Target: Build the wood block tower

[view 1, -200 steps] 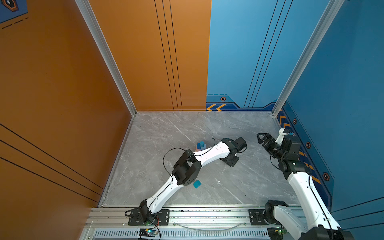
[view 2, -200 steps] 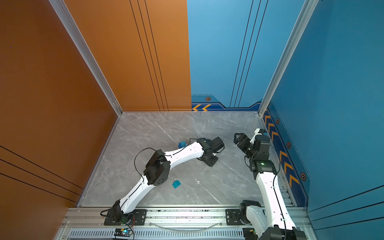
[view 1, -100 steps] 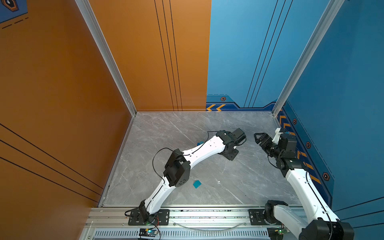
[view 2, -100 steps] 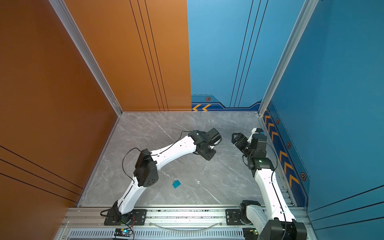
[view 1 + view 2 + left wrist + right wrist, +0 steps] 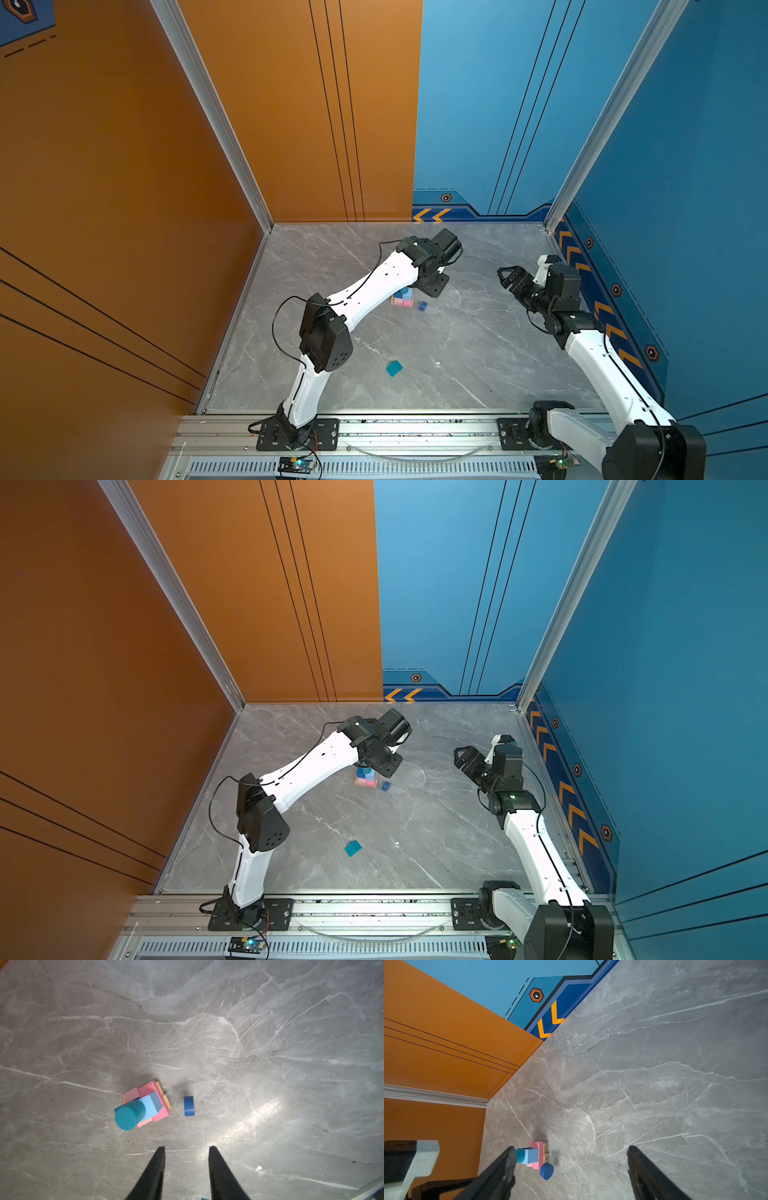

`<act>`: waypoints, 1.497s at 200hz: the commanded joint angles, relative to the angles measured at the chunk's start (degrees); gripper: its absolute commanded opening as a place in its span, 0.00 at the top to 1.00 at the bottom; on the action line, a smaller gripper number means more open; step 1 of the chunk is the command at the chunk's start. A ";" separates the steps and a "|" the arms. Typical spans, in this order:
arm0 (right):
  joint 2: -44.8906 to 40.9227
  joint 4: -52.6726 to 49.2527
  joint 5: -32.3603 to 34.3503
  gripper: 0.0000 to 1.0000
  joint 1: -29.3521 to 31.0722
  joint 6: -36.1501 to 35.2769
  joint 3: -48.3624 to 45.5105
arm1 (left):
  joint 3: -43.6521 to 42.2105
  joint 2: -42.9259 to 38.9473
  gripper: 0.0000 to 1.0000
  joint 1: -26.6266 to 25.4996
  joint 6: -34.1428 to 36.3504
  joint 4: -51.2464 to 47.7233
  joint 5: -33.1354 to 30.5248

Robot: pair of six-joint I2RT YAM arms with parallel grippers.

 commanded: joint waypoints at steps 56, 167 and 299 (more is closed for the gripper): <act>1.48 1.16 1.01 0.15 0.80 0.15 2.74 | -3.60 -3.12 0.63 1.13 -0.64 -2.08 -0.58; 1.23 -0.02 0.46 0.16 3.04 -0.94 4.05 | -5.77 -2.12 0.51 -3.73 -2.69 -1.97 -0.21; 28.74 -21.59 7.61 0.30 29.66 -18.55 23.15 | -45.10 -33.04 0.45 3.80 -10.90 22.40 2.46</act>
